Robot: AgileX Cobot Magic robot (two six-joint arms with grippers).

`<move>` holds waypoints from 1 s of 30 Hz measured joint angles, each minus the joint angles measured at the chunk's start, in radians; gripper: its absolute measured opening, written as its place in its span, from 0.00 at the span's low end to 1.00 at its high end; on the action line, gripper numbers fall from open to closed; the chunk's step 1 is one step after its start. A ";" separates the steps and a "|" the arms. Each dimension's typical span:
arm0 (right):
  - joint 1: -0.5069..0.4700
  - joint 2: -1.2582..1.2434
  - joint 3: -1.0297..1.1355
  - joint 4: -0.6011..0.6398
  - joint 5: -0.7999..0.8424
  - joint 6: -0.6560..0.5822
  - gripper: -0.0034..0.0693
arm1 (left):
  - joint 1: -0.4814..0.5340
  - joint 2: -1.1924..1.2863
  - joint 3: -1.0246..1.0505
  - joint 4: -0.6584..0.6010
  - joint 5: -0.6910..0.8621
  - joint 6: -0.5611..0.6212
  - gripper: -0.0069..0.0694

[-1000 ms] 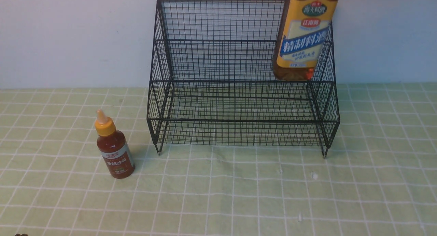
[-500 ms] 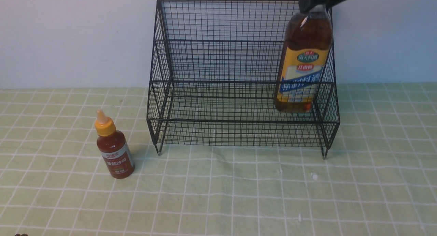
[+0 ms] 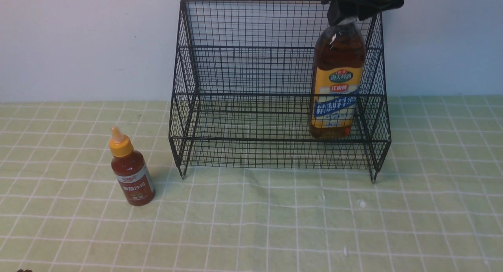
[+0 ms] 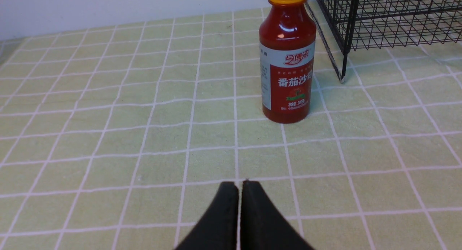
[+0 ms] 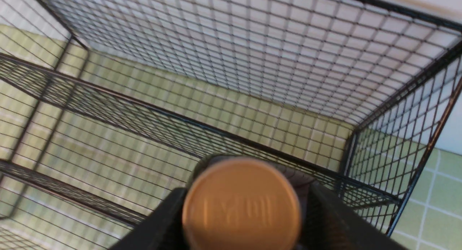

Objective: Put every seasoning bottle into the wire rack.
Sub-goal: Use the right arm to put the condiment bottle back on the shelf, then use the left arm to grab the condiment bottle closest to it

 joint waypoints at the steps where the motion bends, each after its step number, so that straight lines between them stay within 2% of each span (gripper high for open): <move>1: 0.001 -0.016 -0.001 0.001 -0.001 0.005 0.65 | 0.000 0.000 0.000 0.000 0.000 0.000 0.08; 6: 0.001 -0.179 -0.004 0.002 -0.001 0.016 0.70 | 0.000 0.000 0.000 0.000 0.000 0.000 0.08; 11: 0.001 -0.347 -0.004 -0.012 -0.001 0.016 0.64 | 0.000 0.000 0.000 0.000 0.000 0.000 0.08; 14: 0.001 -0.522 0.034 -0.020 -0.002 0.010 0.46 | 0.000 0.000 0.000 0.000 0.000 0.000 0.08; 18: 0.001 -0.801 0.254 -0.008 -0.003 -0.001 0.17 | 0.000 0.000 0.000 0.000 0.000 0.000 0.08; 21: 0.001 -1.005 0.497 -0.005 -0.022 -0.003 0.05 | 0.000 0.000 0.000 0.000 0.000 0.000 0.08; 24: 0.001 -1.234 0.812 -0.004 -0.206 -0.003 0.03 | 0.000 0.000 0.000 0.000 0.000 0.000 0.08; 25: 0.001 -1.234 0.812 -0.004 -0.206 -0.003 0.03 | 0.000 0.000 0.000 0.000 0.000 0.000 0.08; 26: 0.001 -1.369 1.008 0.000 -0.369 -0.003 0.03 | 0.000 0.000 0.000 0.000 0.000 0.000 0.08; 30: 0.001 -1.622 1.373 0.002 -0.718 -0.003 0.03 | 0.000 0.000 0.000 0.000 0.000 0.000 0.08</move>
